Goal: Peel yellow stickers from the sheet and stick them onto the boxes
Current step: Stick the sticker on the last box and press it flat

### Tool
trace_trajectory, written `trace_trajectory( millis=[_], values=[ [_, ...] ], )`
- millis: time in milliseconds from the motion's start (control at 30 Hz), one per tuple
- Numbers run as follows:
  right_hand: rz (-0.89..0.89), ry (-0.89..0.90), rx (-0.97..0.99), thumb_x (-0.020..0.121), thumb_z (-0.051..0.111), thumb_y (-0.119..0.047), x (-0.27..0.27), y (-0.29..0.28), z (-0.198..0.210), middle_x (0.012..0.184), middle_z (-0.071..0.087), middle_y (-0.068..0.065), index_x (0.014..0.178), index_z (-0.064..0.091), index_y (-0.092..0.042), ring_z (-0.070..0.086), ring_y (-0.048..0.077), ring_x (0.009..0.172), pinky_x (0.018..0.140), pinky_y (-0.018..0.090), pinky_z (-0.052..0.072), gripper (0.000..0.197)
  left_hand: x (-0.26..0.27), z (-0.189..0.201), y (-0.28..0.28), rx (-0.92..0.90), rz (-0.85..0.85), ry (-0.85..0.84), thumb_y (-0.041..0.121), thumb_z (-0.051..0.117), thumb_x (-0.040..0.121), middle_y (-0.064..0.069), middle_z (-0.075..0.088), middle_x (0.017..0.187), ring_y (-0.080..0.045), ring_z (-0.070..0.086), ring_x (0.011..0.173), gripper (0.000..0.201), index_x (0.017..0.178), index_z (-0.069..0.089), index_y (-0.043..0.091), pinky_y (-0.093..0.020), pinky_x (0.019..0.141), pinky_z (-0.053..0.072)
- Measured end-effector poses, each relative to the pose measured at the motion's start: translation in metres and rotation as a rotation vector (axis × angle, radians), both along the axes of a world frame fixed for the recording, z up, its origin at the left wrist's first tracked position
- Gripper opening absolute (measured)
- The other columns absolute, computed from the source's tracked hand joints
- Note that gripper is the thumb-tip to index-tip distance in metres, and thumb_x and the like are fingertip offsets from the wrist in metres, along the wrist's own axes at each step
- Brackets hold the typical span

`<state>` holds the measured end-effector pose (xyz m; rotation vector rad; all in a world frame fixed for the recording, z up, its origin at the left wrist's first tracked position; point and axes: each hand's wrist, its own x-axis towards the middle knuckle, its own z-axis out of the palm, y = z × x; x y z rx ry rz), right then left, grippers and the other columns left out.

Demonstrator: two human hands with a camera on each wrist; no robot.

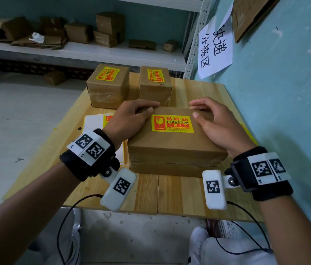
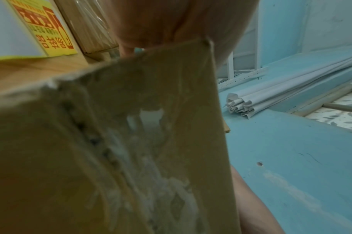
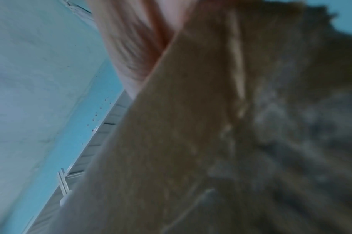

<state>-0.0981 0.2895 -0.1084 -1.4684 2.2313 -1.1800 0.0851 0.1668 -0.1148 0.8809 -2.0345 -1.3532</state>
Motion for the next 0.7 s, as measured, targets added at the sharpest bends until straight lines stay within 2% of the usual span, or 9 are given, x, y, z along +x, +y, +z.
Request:
trace_trajectory(
  millis=[67,133,200,300,433,533,567,633,700],
  values=[
    [-0.014,0.003,0.002,0.097,0.061,-0.027,0.0012,-0.001,0.0016,0.115,0.064,-0.012,0.12,0.063,-0.025,0.055,0.003,0.111,0.095,0.017,0.045,0.024,-0.0007,0.0007,-0.0002,0.003,-0.009,-0.013,0.031,0.052,0.098,0.012,0.057,0.113,-0.001,0.055,0.099,0.029,0.125,0.064,0.029,-0.016,0.079,0.047],
    [-0.016,0.023,0.017,0.09,0.068,-0.042,0.0034,-0.0012,0.0021,0.115,0.062,-0.012,0.121,0.062,-0.026,0.054,0.005,0.111,0.095,0.023,0.046,0.035,-0.0002,0.0017,-0.0003,-0.003,-0.037,-0.041,0.039,0.061,0.091,0.018,0.055,0.108,0.001,0.055,0.098,0.034,0.125,0.062,0.032,-0.015,0.077,0.047],
    [-0.014,0.066,0.035,0.084,0.072,-0.048,0.0055,-0.0011,0.0017,0.117,0.061,-0.011,0.122,0.061,-0.026,0.053,0.006,0.112,0.094,0.023,0.045,0.045,0.0003,0.0014,-0.0009,-0.022,-0.038,-0.058,0.041,0.067,0.086,0.02,0.054,0.107,-0.002,0.056,0.101,0.039,0.124,0.062,0.034,-0.02,0.082,0.05],
    [-0.018,0.073,0.016,0.087,0.072,-0.041,0.0051,-0.002,0.0006,0.117,0.062,-0.009,0.119,0.063,-0.024,0.054,0.008,0.114,0.093,0.021,0.043,0.038,-0.0012,-0.0006,-0.0018,-0.041,-0.013,-0.046,0.034,0.064,0.091,0.014,0.057,0.112,-0.008,0.057,0.107,0.032,0.122,0.064,0.032,-0.026,0.09,0.051],
    [-0.024,0.04,-0.013,0.094,0.063,-0.021,0.0018,-0.0032,-0.0002,0.112,0.065,-0.01,0.114,0.066,-0.023,0.056,0.008,0.114,0.092,0.015,0.041,0.02,-0.0031,-0.0002,-0.0014,-0.025,0.003,-0.03,0.024,0.051,0.099,0.01,0.058,0.114,-0.011,0.056,0.111,0.027,0.122,0.065,0.028,-0.03,0.095,0.049],
    [-0.027,0.041,-0.013,0.098,0.055,-0.014,0.0009,-0.0028,-0.0005,0.114,0.065,-0.009,0.115,0.066,-0.023,0.055,0.01,0.117,0.1,0.025,0.043,0.022,-0.0024,0.0016,-0.0027,-0.013,0.005,-0.033,0.022,0.045,0.102,0.014,0.058,0.107,-0.009,0.056,0.106,0.028,0.12,0.065,0.029,-0.025,0.089,0.049],
    [-0.029,0.037,-0.011,0.099,0.055,-0.017,0.0016,-0.0024,-0.0006,0.114,0.065,-0.01,0.116,0.065,-0.024,0.054,0.011,0.117,0.1,0.027,0.043,0.021,-0.0015,0.0024,-0.0032,0.0,-0.01,-0.043,0.026,0.047,0.101,0.018,0.057,0.105,-0.006,0.056,0.104,0.027,0.121,0.065,0.03,-0.021,0.085,0.049],
    [-0.031,0.021,0.002,0.096,0.061,-0.033,0.0041,-0.0008,-0.001,0.115,0.062,-0.011,0.118,0.064,-0.027,0.052,0.01,0.118,0.096,0.023,0.041,0.023,0.001,0.0032,-0.0029,0.006,-0.058,-0.08,0.038,0.055,0.095,0.019,0.055,0.11,-0.003,0.055,0.106,0.032,0.127,0.061,0.032,-0.016,0.079,0.046],
    [-0.009,0.055,0.048,0.086,0.068,-0.052,0.0066,0.0009,-0.0009,0.118,0.057,-0.011,0.122,0.06,-0.029,0.047,0.007,0.119,0.095,0.019,0.037,0.044,0.0031,0.0026,-0.0031,-0.03,-0.094,-0.122,0.046,0.064,0.086,0.016,0.051,0.122,-0.004,0.052,0.111,0.049,0.133,0.056,0.032,-0.013,0.079,0.044]
  ],
)
